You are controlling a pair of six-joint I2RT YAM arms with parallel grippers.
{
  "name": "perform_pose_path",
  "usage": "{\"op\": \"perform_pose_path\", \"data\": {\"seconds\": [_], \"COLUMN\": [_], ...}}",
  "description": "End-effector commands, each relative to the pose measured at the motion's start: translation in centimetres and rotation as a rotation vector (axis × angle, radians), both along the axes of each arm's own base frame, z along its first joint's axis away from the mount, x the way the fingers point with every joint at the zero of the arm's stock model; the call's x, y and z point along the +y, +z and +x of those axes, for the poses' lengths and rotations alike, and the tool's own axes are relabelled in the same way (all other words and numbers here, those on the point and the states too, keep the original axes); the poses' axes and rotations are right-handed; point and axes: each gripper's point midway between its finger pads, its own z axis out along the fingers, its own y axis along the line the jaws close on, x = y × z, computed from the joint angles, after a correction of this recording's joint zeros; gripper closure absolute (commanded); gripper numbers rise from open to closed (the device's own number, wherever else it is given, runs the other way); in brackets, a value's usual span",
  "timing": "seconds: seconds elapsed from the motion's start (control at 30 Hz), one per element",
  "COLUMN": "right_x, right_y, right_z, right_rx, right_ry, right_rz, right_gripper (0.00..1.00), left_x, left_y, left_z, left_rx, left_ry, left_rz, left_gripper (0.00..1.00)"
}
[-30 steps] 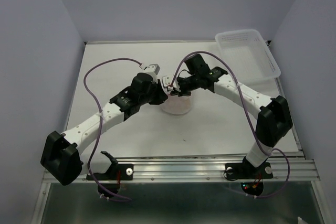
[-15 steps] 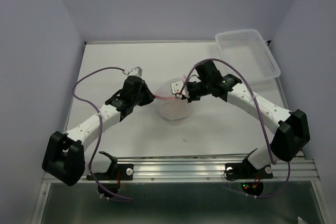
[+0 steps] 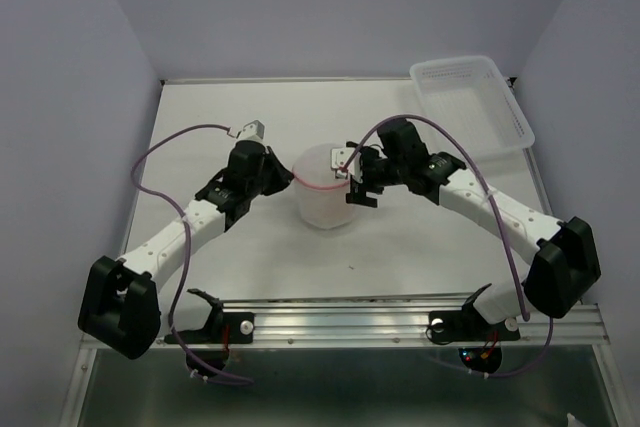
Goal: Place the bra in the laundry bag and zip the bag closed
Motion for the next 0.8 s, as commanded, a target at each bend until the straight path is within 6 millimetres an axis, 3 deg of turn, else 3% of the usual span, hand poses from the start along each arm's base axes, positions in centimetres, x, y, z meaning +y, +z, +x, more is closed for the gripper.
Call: {"op": "perform_pose_path", "data": {"seconds": [0.0, 0.03, 0.17, 0.27, 0.33, 0.4, 0.5, 0.6, 0.77], "right_x": [2.3, 2.8, 4.0, 4.9, 5.3, 6.2, 6.8, 6.5, 6.6], "right_y": [6.7, 6.5, 7.5, 8.1, 7.4, 7.4, 5.9, 4.7, 4.6], "right_z": [0.6, -0.8, -2.7, -2.1, -1.3, -1.1, -0.9, 0.0, 1.2], "right_rx": [-0.043, -0.022, -0.065, -0.034, -0.01, 0.01, 0.031, 0.028, -0.019], "right_ry": [-0.064, -0.008, 0.043, -0.001, -0.05, -0.095, -0.137, -0.196, -0.221], "right_rz": [0.245, 0.261, 0.292, 0.327, 0.319, 0.345, 0.335, 0.33, 0.334], "right_gripper": [0.15, 0.13, 0.1, 0.12, 0.14, 0.16, 0.17, 0.19, 0.22], "left_x": [-0.2, -0.5, -2.6, -3.2, -3.6, -3.8, -3.9, -4.4, -4.7], "left_y": [3.4, 3.4, 4.9, 7.3, 7.9, 7.8, 7.3, 7.1, 7.0], "left_z": [-0.5, -0.7, -1.8, -1.6, -1.6, -1.4, -1.3, -1.6, -2.2], "left_rx": [-0.067, -0.061, -0.058, -0.085, -0.09, -0.079, -0.055, -0.05, -0.057], "left_ry": [0.045, 0.049, 0.036, 0.076, 0.076, 0.082, 0.097, 0.078, 0.046], "left_rz": [-0.025, -0.021, -0.038, -0.056, -0.073, -0.071, -0.074, -0.085, -0.085], "left_gripper": [1.0, 1.0, 1.0, 1.0, 1.0, 1.0, 1.0, 1.0, 1.0]}}
